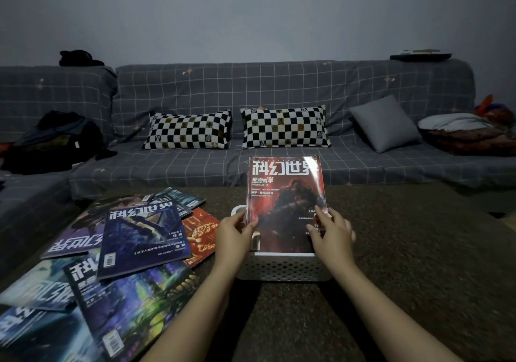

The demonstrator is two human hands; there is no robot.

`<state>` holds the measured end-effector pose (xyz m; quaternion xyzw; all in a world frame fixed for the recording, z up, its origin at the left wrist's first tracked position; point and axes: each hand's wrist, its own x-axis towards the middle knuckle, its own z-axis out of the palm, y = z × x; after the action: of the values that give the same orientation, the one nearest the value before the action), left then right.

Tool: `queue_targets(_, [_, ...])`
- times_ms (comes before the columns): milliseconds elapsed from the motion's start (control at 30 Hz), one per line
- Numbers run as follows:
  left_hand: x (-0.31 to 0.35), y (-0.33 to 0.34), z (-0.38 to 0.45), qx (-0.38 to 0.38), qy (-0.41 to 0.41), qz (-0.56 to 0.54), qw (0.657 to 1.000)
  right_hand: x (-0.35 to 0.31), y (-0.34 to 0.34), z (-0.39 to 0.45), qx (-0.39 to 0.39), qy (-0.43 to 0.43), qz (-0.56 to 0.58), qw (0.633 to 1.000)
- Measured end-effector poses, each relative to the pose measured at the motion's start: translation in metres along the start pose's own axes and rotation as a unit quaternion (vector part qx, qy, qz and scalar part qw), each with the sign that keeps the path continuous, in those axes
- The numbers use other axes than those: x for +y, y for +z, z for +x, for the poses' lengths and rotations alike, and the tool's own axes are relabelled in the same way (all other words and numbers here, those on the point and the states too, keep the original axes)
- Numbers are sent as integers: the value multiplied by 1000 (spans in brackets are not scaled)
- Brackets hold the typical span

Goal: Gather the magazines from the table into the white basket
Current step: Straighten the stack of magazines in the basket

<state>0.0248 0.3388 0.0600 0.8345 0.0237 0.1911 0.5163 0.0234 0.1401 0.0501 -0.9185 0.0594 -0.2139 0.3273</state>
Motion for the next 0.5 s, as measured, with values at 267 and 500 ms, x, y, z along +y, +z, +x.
queue_targets(267, [-3,-45,-31,40,-17,-40,998,-72,18,-41,-48,-172,104,978])
queue_targets(500, [-22,-95,-42,43,-66,-38,996,-117,55,-66,-112,-186,155,964])
